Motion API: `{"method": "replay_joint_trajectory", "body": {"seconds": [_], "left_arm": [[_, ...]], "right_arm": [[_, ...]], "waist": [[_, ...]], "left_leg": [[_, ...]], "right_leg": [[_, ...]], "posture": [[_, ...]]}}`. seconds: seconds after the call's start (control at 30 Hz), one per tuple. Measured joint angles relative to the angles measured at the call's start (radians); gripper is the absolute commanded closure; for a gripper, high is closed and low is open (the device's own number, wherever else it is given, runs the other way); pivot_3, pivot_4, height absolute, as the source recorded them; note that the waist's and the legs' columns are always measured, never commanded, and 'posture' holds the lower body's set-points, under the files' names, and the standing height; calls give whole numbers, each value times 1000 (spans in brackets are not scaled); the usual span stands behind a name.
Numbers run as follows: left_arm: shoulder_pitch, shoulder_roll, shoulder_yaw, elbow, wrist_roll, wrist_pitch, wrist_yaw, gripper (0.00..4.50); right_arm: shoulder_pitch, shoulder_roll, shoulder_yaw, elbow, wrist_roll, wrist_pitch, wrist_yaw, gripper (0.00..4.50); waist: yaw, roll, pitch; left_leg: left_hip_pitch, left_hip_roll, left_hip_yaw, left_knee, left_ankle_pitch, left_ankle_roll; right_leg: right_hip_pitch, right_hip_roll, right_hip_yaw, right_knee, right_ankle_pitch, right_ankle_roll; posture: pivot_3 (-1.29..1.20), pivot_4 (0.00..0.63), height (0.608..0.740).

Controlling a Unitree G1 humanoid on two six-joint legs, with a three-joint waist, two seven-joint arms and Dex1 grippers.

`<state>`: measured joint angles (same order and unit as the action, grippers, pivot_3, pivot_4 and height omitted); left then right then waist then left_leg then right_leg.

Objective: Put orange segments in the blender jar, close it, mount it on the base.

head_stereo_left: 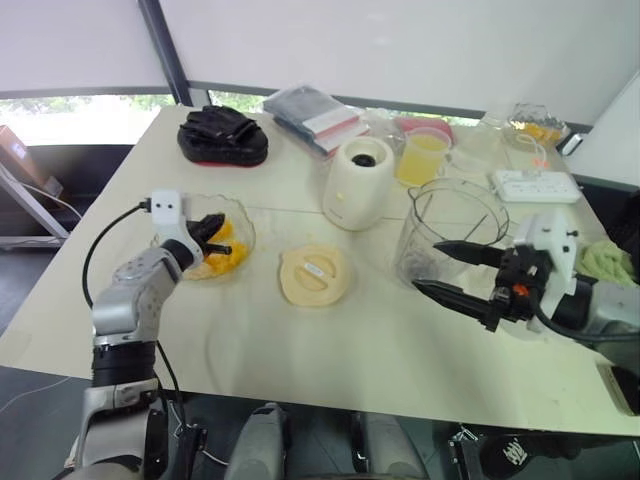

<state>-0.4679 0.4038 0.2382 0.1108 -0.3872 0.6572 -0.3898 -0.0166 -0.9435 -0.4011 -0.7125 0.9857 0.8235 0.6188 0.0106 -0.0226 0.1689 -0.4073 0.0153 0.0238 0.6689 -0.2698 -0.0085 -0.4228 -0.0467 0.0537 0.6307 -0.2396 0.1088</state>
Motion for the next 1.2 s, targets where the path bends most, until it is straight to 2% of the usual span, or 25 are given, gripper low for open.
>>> {"method": "replay_joint_trajectory", "body": {"seconds": [0.03,0.13,0.33,0.47,0.67,0.83,1.2], "left_arm": [[-14,13,-8,8,0,29,-2,3640],[-66,51,-21,37,-2,85,-18,2272],[-206,138,-26,183,-36,195,-121,2272],[-318,204,-96,332,-35,263,-256,2272],[-420,239,-219,553,13,306,-417,2272],[-501,262,-327,715,107,278,-545,2272],[-601,216,-409,981,273,87,-655,2272]], "right_arm": [[-1,0,1,2,-2,0,1,811],[-4,2,6,2,-4,0,5,811],[-7,24,31,1,-22,-5,-3,811],[4,63,37,-15,-30,-9,-33,811],[69,133,47,-85,-40,-25,-112,811],[157,200,56,-155,-60,-37,-193,811],[219,248,79,-228,-80,-71,-289,811]], "waist": [[0,0,0],[0,0,0],[-1,0,0],[-2,0,0],[-3,0,0],[-3,-1,0],[-2,-1,0]], "left_leg": [[0,0,0,0,0,0],[0,0,0,0,0,0],[0,0,0,0,0,0],[0,0,0,0,0,0],[-1,0,0,0,0,0],[-1,0,0,0,0,0],[-2,0,0,0,0,0]], "right_leg": [[0,0,0,0,0,0],[0,0,0,0,0,0],[0,1,-1,0,0,0],[0,1,-1,0,0,0],[-1,1,-2,0,0,0],[-1,1,-1,0,-2,-3],[-1,1,-1,0,-2,-3]], "posture": [[0,150,740],[0,150,740],[0,150,740],[0,150,740],[0,150,740],[0,150,740],[0,150,740]]}}
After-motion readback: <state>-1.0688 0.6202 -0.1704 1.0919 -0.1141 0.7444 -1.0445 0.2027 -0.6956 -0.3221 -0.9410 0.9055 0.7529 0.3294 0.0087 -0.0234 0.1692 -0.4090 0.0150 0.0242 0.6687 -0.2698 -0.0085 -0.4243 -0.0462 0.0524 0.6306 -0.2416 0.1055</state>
